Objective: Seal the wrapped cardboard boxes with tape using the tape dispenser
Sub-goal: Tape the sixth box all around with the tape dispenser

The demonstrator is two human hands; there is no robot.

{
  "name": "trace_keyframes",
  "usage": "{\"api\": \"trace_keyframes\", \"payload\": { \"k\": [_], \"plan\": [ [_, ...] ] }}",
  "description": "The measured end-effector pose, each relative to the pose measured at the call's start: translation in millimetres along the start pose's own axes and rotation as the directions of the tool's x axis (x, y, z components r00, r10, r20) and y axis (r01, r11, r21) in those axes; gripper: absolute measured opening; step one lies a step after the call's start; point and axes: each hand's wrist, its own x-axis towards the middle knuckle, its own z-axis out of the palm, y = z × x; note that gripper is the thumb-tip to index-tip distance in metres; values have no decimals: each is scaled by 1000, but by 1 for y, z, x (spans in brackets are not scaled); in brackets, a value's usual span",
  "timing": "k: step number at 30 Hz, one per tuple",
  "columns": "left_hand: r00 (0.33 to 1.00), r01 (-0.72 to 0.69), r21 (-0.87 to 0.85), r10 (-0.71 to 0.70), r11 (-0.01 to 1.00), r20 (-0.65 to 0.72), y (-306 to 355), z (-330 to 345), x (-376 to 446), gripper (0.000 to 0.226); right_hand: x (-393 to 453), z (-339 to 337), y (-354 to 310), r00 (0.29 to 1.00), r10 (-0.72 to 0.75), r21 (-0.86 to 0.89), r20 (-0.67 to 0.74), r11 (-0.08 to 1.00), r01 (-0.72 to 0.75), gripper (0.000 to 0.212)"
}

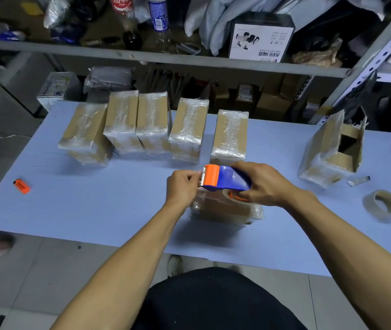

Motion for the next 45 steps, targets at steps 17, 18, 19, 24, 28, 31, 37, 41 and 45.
{"api": "trace_keyframes", "payload": {
  "k": [17, 18, 19, 24, 28, 31, 37, 41, 45],
  "plan": [
    [747, 649, -502, -604, 571, 278, -65, 42, 10, 19, 7, 8, -7, 999, 26, -277, 28, 961, -18, 45],
    [716, 685, -485, -625, 544, 311, -66, 44, 10, 19, 7, 8, -7, 999, 31, -279, 28, 960, -22, 45],
    [696, 707, -460, -644, 537, 319, -68, 44, 12, 18, 7, 8, -7, 999, 33, -288, 26, 957, -24, 44],
    [785, 562, -414, -620, 716, -7, -72, 37, 26, 12, 5, 8, -5, 999, 36, -286, 8, 958, -32, 47],
    [954, 299, -417, -274, 858, 121, -49, 35, 26, 34, 9, 9, -5, 999, 45, -290, -8, 956, -45, 47],
    [987, 103, -149, -83, 984, 137, -41, 49, 20, 41, 13, 9, -6, 999, 51, -302, -6, 952, -51, 45],
    [999, 32, -52, -30, 998, 37, -40, 50, 16, 33, -1, 1, 3, 1000, 13, -260, 19, 966, -7, 58],
    [1000, 8, 4, -8, 1000, 7, -33, 52, 15, 37, -23, -6, 17, 999, 50, -242, -10, 969, -51, 64],
    [1000, 1, 12, -1, 1000, -1, -29, 53, 13, 32, -33, -10, 24, 998, 56, -239, -10, 969, -57, 62]
  ]
}}
